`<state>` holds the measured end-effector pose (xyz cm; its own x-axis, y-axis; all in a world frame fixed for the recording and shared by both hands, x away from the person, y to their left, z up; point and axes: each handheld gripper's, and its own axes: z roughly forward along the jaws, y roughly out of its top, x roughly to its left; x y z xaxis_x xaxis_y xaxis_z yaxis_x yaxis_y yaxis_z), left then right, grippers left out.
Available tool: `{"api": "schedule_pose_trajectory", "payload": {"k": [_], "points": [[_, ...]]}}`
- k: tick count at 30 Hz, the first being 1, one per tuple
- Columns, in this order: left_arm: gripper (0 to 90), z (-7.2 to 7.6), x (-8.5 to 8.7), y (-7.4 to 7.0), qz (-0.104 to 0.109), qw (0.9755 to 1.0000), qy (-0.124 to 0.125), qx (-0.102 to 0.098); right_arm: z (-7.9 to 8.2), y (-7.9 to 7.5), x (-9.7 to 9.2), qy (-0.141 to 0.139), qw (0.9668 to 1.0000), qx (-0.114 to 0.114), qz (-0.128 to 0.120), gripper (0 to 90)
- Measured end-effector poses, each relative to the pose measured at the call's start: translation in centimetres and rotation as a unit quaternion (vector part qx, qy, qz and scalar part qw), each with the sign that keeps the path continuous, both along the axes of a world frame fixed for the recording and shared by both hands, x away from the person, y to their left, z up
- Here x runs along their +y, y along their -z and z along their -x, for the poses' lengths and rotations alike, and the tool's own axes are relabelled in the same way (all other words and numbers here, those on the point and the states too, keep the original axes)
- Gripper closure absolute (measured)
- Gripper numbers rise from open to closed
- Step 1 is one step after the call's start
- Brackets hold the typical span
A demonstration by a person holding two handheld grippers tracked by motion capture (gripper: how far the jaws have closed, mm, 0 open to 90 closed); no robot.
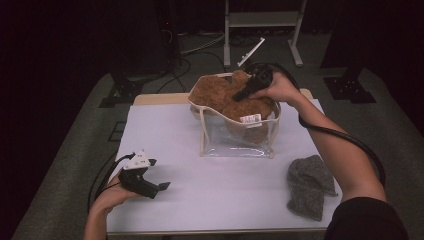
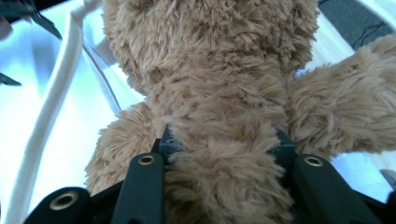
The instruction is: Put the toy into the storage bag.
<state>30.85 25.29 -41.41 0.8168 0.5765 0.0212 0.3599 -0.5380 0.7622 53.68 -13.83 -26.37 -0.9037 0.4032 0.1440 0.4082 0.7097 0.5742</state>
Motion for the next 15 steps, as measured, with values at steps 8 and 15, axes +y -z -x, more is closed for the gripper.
{"api": "schedule_pose_trajectory", "payload": {"k": [8, 15], "points": [[3.1, 0.5, 0.1, -0.3, -0.001, 1.0000, -0.001, -0.004, 0.6, 0.3, 0.2, -0.001, 1.0000, -0.004, 0.009, 58.0], [3.1, 0.2, -0.2, -0.8, 0.006, 0.9999, 0.001, -0.010, 1.2, 0.4, -0.5, 0.001, 1.0000, -0.003, -0.006, 53.1]]}}
